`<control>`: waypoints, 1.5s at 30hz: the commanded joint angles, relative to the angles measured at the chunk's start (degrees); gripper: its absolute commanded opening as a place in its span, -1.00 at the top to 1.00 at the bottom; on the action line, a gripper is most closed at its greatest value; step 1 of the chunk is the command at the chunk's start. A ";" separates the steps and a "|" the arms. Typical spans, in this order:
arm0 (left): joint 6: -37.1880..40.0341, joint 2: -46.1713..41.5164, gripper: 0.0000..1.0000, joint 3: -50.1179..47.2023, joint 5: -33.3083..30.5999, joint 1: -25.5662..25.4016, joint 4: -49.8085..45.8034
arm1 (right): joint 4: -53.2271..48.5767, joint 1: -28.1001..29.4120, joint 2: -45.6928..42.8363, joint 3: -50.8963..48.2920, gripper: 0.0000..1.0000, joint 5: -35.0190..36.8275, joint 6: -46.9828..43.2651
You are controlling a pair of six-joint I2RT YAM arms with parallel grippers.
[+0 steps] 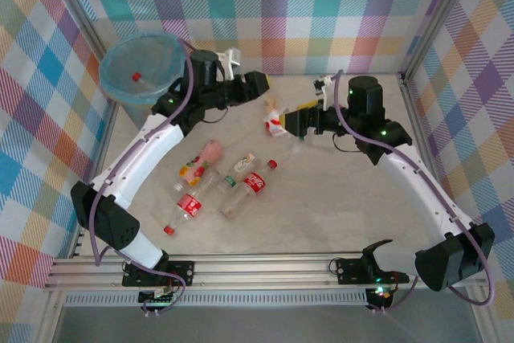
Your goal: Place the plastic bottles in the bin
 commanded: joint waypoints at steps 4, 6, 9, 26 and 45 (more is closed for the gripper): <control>10.88 -3.23 -0.20 16.86 -13.91 8.21 -12.08 | 2.80 1.38 2.78 8.68 -0.96 2.28 2.02; 13.12 -2.97 -0.19 21.17 -16.26 11.74 -14.03 | 2.80 2.20 4.01 10.91 -0.95 2.21 2.06; 16.63 -1.82 -0.18 27.57 -19.58 17.54 -16.04 | 2.76 4.97 6.53 14.35 -0.92 1.98 2.38; 34.85 13.93 -0.21 34.13 -33.15 36.29 -14.26 | 0.16 16.39 13.51 20.33 -0.89 1.02 0.24; 38.27 19.27 -0.30 16.96 -30.33 37.23 0.43 | -1.14 17.85 13.31 15.76 -0.85 2.55 1.12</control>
